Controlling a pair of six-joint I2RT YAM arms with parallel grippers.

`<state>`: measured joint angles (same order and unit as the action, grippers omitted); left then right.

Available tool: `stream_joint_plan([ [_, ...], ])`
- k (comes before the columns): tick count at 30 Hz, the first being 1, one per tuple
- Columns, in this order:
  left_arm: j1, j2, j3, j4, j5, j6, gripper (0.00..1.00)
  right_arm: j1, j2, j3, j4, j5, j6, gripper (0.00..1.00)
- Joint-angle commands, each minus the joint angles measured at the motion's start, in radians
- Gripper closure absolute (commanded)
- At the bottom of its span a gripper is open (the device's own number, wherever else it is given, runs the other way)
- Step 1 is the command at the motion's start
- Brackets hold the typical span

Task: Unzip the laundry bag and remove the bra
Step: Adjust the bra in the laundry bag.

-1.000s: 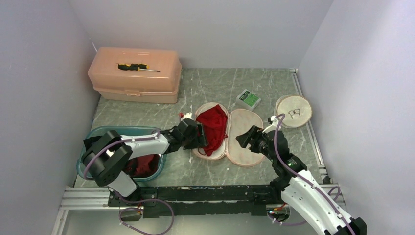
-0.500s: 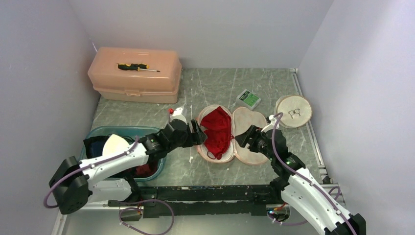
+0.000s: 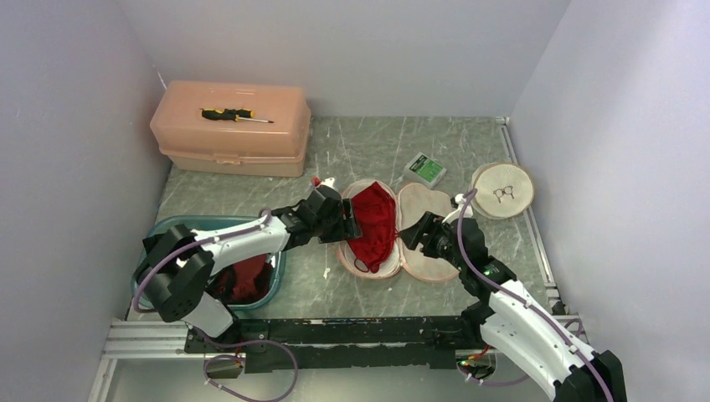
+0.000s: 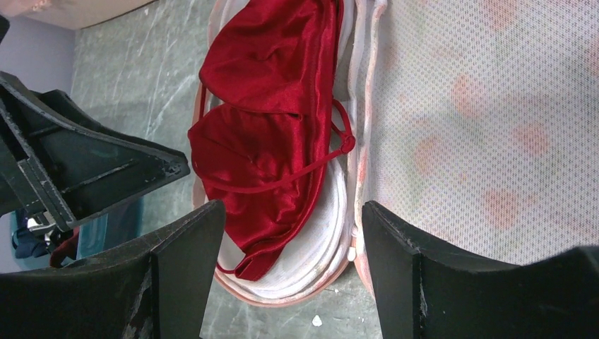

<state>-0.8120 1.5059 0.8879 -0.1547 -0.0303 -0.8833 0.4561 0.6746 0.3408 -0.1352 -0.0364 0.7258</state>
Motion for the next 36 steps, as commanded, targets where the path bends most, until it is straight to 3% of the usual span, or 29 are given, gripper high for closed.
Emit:
stream_joint_plan([
  [1, 0.007, 0.051, 0.061, 0.001, 0.048, 0.022, 0.33, 0.004, 0.012, 0.006, 0.077, -0.008, -0.017, 0.26],
  [10, 0.017, 0.124, 0.08, -0.014, 0.077, 0.02, 0.55, 0.005, 0.021, 0.019, 0.085, -0.011, -0.021, 0.26],
  [12, 0.017, 0.122, 0.083, -0.038, 0.071, 0.018, 0.54, 0.005, 0.022, 0.02, 0.081, -0.007, -0.022, 0.26],
  [15, 0.018, 0.097, 0.07, -0.073, 0.044, 0.016, 0.44, 0.005, 0.015, 0.019, 0.078, -0.001, -0.025, 0.26],
  [18, 0.024, 0.086, 0.047, -0.048, 0.05, 0.017, 0.43, 0.004, 0.02, 0.01, 0.095, 0.0, -0.021, 0.26],
  [21, 0.025, 0.105, 0.058, -0.014, 0.09, 0.018, 0.53, 0.004, 0.04, 0.007, 0.115, -0.008, -0.016, 0.26],
  [24, 0.025, 0.1, 0.054, 0.025, 0.107, 0.005, 0.77, 0.005, 0.053, 0.01, 0.121, -0.012, -0.015, 0.26],
  [28, 0.025, 0.055, 0.055, -0.003, 0.107, 0.006, 0.96, 0.004, 0.048, 0.019, 0.112, 0.003, -0.024, 0.26],
  [36, 0.025, -0.034, 0.072, -0.048, 0.159, -0.007, 0.97, -0.027, 0.124, 0.029, 0.18, -0.021, 0.044, 0.26],
])
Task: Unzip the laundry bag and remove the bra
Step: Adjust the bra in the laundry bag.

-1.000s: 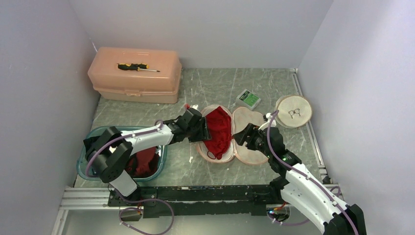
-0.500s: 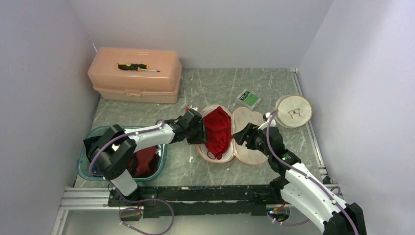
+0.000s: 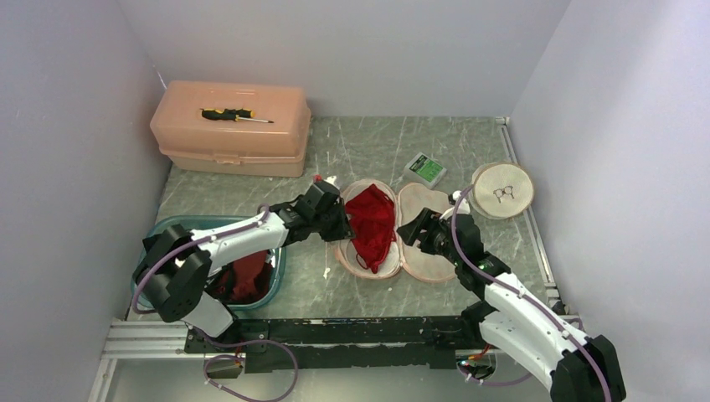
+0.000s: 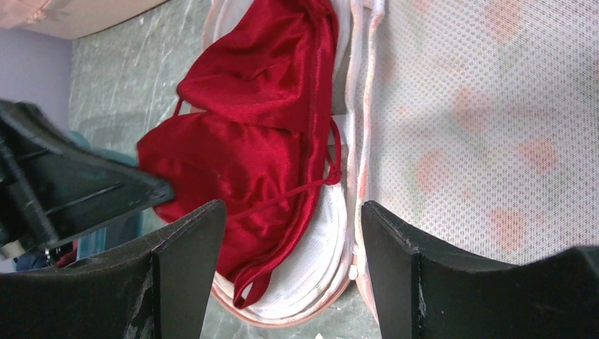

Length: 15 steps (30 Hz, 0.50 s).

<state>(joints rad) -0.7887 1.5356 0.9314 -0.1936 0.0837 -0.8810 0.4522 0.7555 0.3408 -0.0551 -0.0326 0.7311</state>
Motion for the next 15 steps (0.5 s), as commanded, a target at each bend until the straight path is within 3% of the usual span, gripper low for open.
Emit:
stream_joint_plan([
  [1, 0.002, -0.073, 0.033, -0.016, 0.049, -0.012, 0.97, -0.03, 0.053, 0.03, 0.112, -0.046, 0.046, 0.26],
  [10, 0.003, -0.136, 0.012, -0.029, 0.078, -0.021, 0.97, -0.062, 0.117, 0.035, 0.183, -0.114, 0.077, 0.26],
  [15, 0.026, -0.128, -0.065, 0.023, 0.134, -0.111, 0.97, -0.084, 0.226, 0.029, 0.287, -0.174, 0.131, 0.28],
])
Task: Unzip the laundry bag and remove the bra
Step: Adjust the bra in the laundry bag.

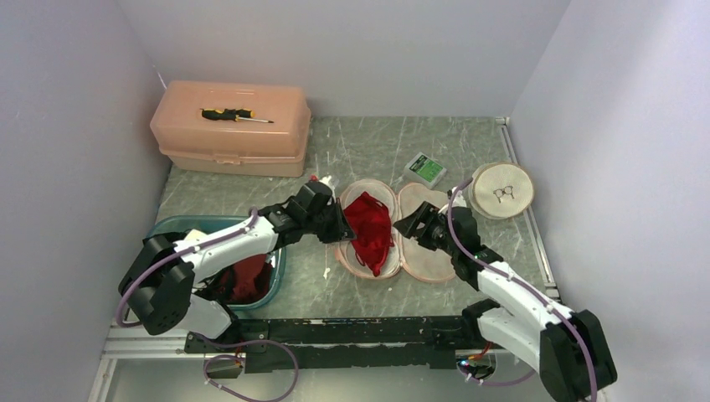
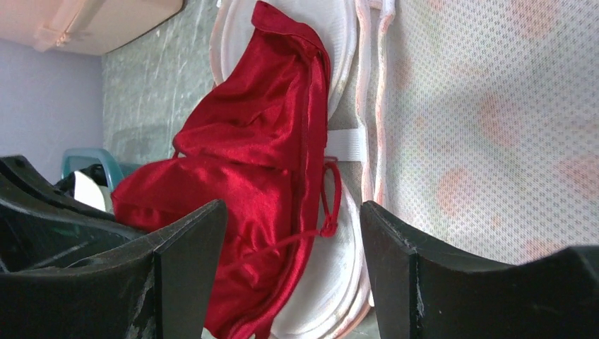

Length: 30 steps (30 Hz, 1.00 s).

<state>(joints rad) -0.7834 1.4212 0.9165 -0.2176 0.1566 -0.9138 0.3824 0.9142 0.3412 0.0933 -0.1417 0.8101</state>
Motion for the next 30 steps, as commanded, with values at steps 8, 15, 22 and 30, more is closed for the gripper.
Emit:
stream_joint_plan([
  [8, 0.042, 0.034, -0.12, 0.088, 0.072, -0.137, 0.97, -0.017, 0.319, 0.059, 0.322, -0.181, 0.102, 0.35],
  [15, 0.049, 0.043, -0.116, 0.056, 0.064, -0.127, 0.97, -0.011, 0.363, 0.07, 0.333, -0.181, 0.078, 0.36],
  [22, 0.062, -0.016, -0.101, 0.037, 0.13, -0.18, 0.97, 0.02, 0.213, 0.028, 0.214, -0.13, -0.022, 0.35],
  [30, 0.076, 0.016, -0.063, 0.049, 0.192, -0.285, 0.97, 0.094, -0.189, -0.097, 0.152, -0.115, -0.221, 0.31],
])
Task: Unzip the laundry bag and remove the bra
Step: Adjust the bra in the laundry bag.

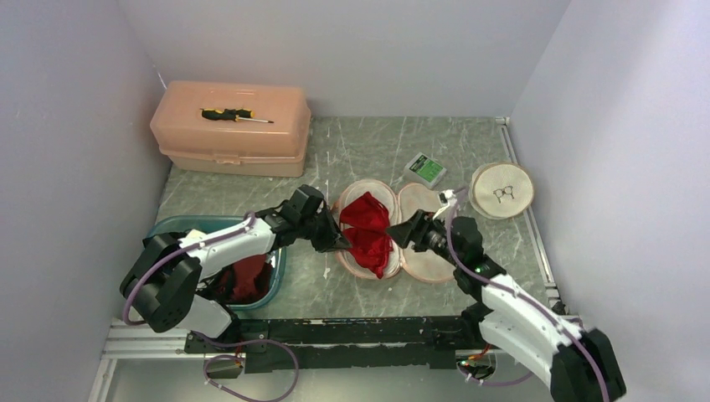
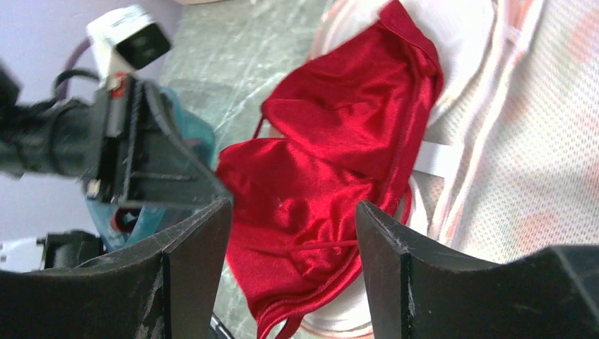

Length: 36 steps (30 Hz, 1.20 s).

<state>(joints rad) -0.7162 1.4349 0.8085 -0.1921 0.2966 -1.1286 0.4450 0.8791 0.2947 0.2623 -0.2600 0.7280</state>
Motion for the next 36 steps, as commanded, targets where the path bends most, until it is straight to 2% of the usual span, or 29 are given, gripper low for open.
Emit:
stream_joint_plan([
  [1, 0.012, 0.011, 0.048, 0.032, 0.057, -0.083, 0.97, 0.044, -0.179, -0.057, -0.028, -0.01, -0.157, 0.31],
  [6, 0.014, 0.043, 0.089, 0.072, 0.093, -0.112, 0.97, 0.111, -0.207, -0.047, -0.104, 0.032, -0.183, 0.3],
  [12, 0.014, 0.027, 0.111, 0.075, 0.097, -0.132, 0.97, 0.24, -0.216, -0.045, -0.057, 0.056, -0.239, 0.3],
  [23, 0.014, 0.051, 0.14, 0.053, 0.092, -0.127, 0.97, 0.41, -0.042, 0.063, -0.125, 0.296, -0.331, 0.32],
  [25, 0.014, 0.05, 0.135, 0.055, 0.096, -0.124, 0.97, 0.429, -0.017, 0.081, -0.129, 0.348, -0.335, 0.38],
  [28, 0.014, 0.046, 0.133, 0.039, 0.093, -0.103, 0.97, 0.436, 0.004, 0.101, -0.131, 0.387, -0.338, 0.6],
  [30, 0.014, 0.035, 0.138, 0.008, 0.086, -0.066, 0.97, 0.438, 0.001, 0.104, -0.132, 0.385, -0.345, 0.7],
  [32, 0.014, 0.013, 0.142, -0.034, 0.065, -0.023, 0.9, 0.438, -0.018, 0.102, -0.141, 0.374, -0.352, 0.74],
  [36, 0.015, -0.052, 0.132, -0.112, -0.001, 0.058, 0.65, 0.438, -0.071, 0.101, -0.211, 0.355, -0.357, 0.78],
])
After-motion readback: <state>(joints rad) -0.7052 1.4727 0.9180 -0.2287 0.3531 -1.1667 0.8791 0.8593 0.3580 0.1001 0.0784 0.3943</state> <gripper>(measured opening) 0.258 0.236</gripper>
